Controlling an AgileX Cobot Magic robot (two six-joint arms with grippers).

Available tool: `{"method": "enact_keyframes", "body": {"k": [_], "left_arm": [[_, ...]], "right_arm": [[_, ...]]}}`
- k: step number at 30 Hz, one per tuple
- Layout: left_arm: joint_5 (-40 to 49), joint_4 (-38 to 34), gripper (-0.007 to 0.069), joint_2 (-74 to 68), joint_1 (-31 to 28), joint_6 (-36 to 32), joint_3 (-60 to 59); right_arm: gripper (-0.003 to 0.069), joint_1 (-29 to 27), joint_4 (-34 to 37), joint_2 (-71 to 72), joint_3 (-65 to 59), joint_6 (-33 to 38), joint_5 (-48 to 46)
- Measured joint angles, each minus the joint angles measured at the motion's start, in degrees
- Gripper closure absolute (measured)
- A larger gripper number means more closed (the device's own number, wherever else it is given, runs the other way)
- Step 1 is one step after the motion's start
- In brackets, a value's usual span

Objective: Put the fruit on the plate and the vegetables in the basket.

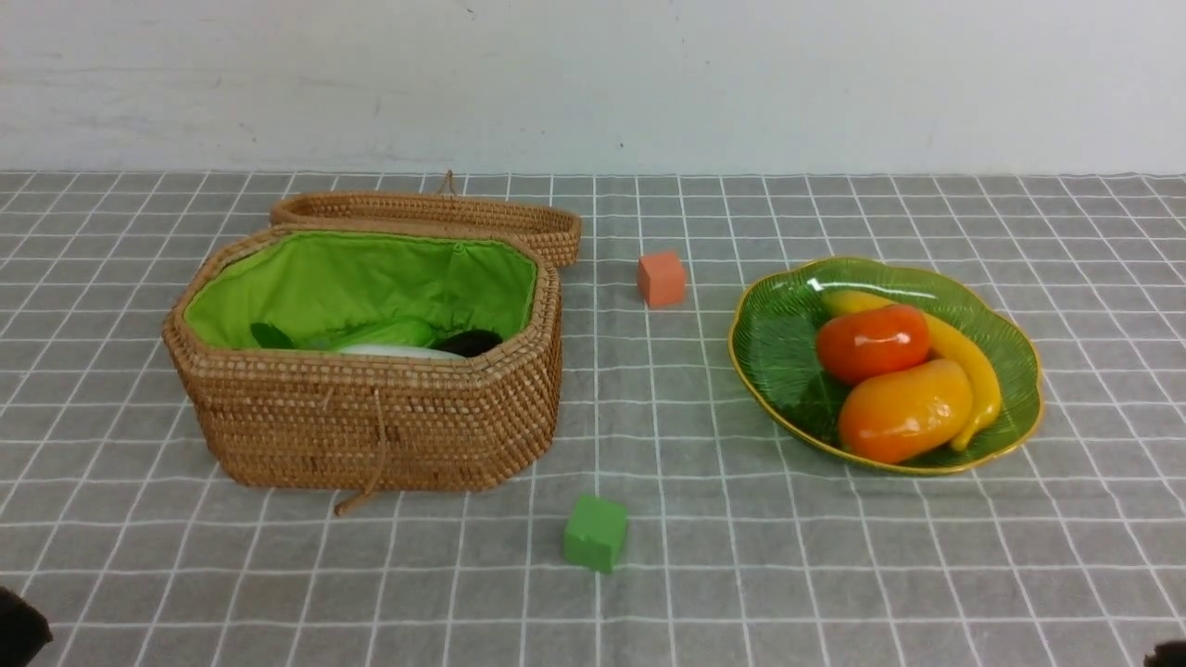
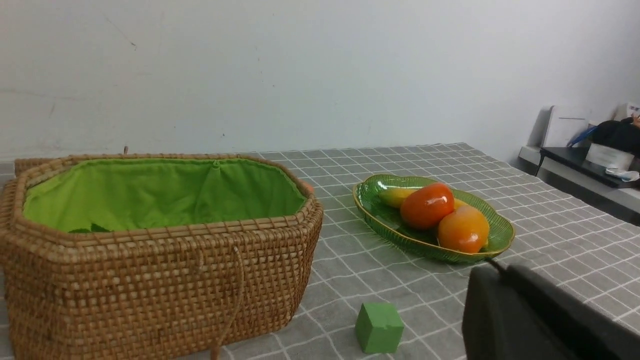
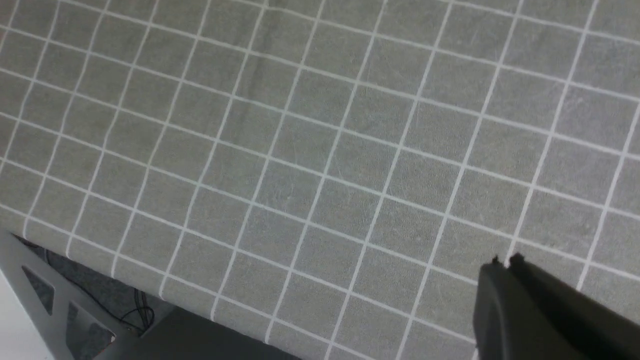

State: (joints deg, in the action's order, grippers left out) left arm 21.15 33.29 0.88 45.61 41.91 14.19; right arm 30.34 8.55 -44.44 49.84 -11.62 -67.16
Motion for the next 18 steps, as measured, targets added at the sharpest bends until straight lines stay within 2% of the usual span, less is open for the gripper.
{"method": "enact_keyframes", "body": {"k": [13,16,18], "left_arm": [[7.8,0.0,0.0632,0.0,0.0,0.0,0.0],[10.2,0.0,0.063,0.0,0.0,0.0,0.0],[11.1,0.0,0.0627,0.0,0.0,0.0,0.0]], "right_arm": [[0.0642,0.0,-0.8,4.0,-2.2,-0.3,-1.9],[0.0642,-2.2,-5.3,5.8,-3.1,0.9,2.1],[0.0648,-6.1,-6.5,9.3,-6.8,2.3,10.1]]}}
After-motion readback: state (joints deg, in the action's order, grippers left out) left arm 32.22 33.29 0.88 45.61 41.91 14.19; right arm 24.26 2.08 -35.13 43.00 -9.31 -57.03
